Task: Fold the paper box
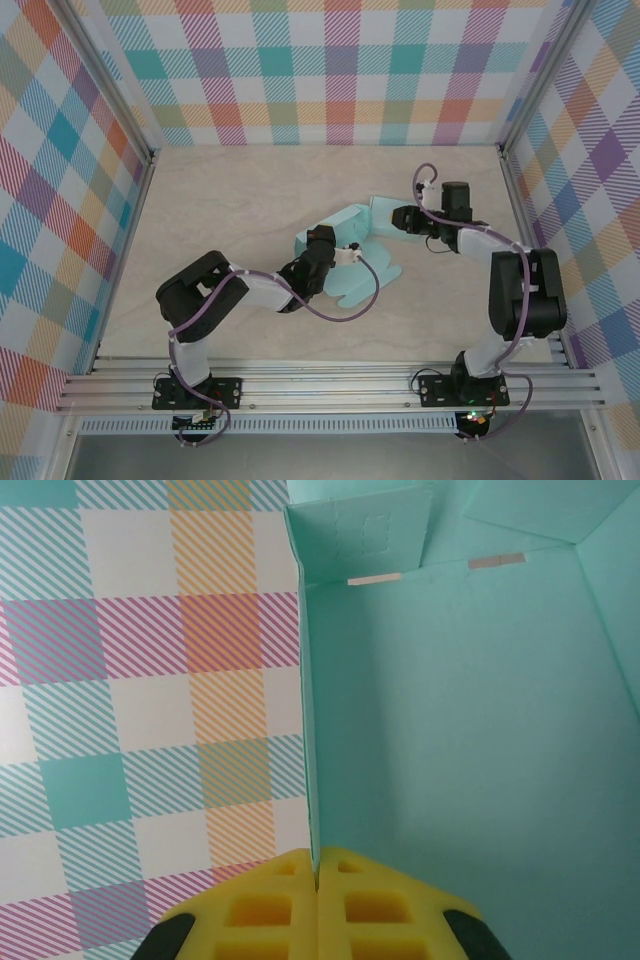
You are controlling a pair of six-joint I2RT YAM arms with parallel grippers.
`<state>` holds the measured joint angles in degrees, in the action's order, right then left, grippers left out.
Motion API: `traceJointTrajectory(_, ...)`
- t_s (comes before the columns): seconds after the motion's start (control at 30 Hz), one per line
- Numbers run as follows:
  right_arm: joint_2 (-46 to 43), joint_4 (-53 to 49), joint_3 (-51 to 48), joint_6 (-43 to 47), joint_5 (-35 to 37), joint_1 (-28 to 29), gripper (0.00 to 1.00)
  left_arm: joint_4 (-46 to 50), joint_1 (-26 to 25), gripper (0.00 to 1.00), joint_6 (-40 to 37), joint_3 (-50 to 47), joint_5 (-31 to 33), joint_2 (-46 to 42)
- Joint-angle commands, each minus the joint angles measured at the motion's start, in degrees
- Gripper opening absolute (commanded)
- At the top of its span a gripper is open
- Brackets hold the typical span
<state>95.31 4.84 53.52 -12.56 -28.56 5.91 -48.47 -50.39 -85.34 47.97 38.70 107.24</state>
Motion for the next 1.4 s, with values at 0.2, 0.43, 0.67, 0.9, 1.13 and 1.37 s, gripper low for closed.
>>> traceJointTrajectory(0.2,5.50,-4.95,7.15,4.52,3.03,4.56,0.33,-0.50,-0.32,0.00,-1.11,0.29,0.76,1.39)
traceJointTrajectory(0.43,7.46,-4.26,7.74,6.46,-0.59,7.30,0.40,-0.23,-0.30,0.00,-1.07,0.36,0.86,1.60)
traceJointTrajectory(0.67,9.06,-2.90,7.92,7.56,-3.37,9.11,0.46,0.13,-0.35,0.00,-1.04,0.67,0.86,1.87)
traceJointTrajectory(0.9,9.46,-1.33,7.48,7.63,-4.32,9.29,0.51,0.20,-0.33,0.00,-1.06,0.65,0.90,1.92)
traceJointTrajectory(1.13,12.18,0.22,9.35,8.08,-7.27,9.44,0.54,0.30,-0.32,0.00,-0.94,0.67,0.74,2.17)
traceJointTrajectory(1.37,13.53,0.37,11.16,8.73,-5.85,10.73,0.56,1.05,-0.32,0.00,0.13,0.64,-0.06,1.50)
